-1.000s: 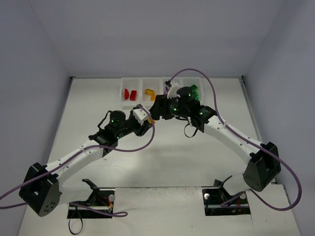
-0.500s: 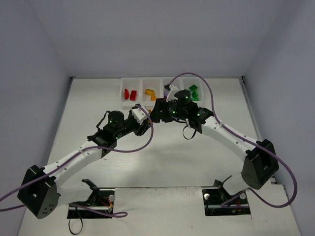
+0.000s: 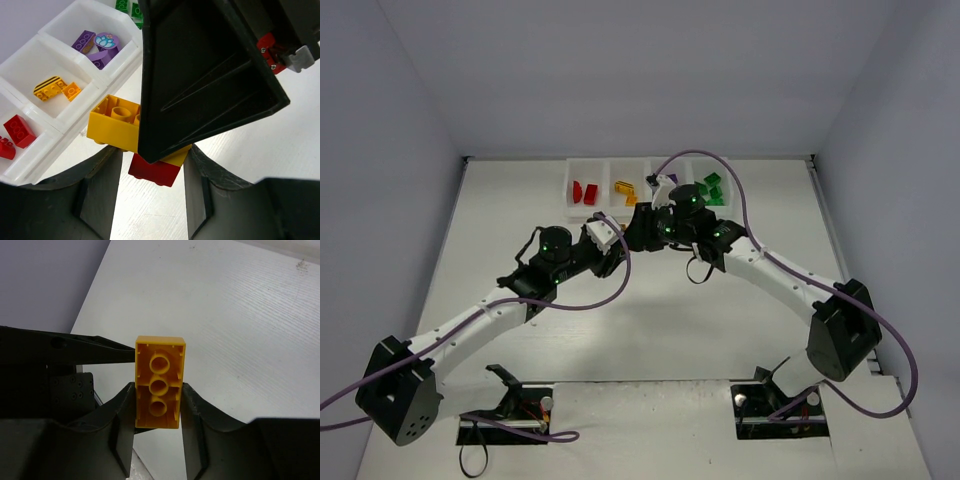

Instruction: Sort the legos into containers by color

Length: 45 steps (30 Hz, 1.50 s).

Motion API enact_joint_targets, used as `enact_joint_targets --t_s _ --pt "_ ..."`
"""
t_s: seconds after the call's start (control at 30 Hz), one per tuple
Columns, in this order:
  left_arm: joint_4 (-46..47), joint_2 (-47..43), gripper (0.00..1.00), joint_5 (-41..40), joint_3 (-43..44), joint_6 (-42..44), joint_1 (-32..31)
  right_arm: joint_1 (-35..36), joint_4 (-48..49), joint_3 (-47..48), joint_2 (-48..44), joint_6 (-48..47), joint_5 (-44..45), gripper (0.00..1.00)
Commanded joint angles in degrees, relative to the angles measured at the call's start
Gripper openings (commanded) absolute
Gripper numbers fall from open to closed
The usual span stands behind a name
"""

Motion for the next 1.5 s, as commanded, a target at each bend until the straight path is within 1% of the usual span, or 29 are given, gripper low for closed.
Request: enact_joint_targets --t_s 0.0,0.03,0.07,0.1,0.13,0.23,0.27,0.3,0.83,1.3,1.37,1.47 --pt "5.65 -1.70 0.00 1.79 1.05 -0.52 0.11 0.56 3.19 2.12 0.51 -0.95 -1.23 0.20" --pt "5.65 -1.70 0.00 1.88 0.87 -0.52 0.20 0.57 3.19 2.12 0.51 -1.04 -1.23 0.14" --pt "5.65 -1.62 0.07 1.96 0.87 -0.43 0.11 0.65 3.19 2.20 0.34 -1.04 -1.14 0.06" --pt "5.65 -1.53 0.14 1.88 0.79 -0.43 0.11 0.57 3.19 2.20 0.16 -0.95 -0.88 0.03" --pt "5.56 -1.53 0.26 1.70 0.61 -0.43 0.11 0.57 3.19 2.20 0.07 -1.04 -0.79 0.00" --pt "5.30 -1.88 0.42 1.18 0.26 0.35 0.20 0.57 3.19 2.47 -0.10 -0.86 -1.05 0.00" --pt "5.04 -1.88 0.46 0.91 0.08 0.88 0.20 0.57 3.19 2.64 -0.10 -0.78 -1.14 0.00" --pt "4.86 -1.97 0.47 0.48 -0.01 1.23 0.20 0.57 3.19 2.73 -0.10 -0.78 -1.23 0.00" --pt "2.75 -0.30 0.49 -0.67 -0.45 6.77 0.29 0.39 3.10 3.35 -0.19 -0.51 -2.90 0.00" --pt "2.57 1.28 0.51 0.12 -0.36 7.74 0.37 -0.49 3.10 3.52 -0.54 -0.07 -3.86 0.00" --pt "2.57 1.28 0.50 0.21 -0.45 7.65 0.46 -0.66 3.10 3.61 -0.63 0.01 -4.04 0.00" --pt "3.27 1.28 0.42 0.21 -0.71 7.21 0.72 -0.66 3.10 3.44 -0.72 0.01 -4.13 0.00"
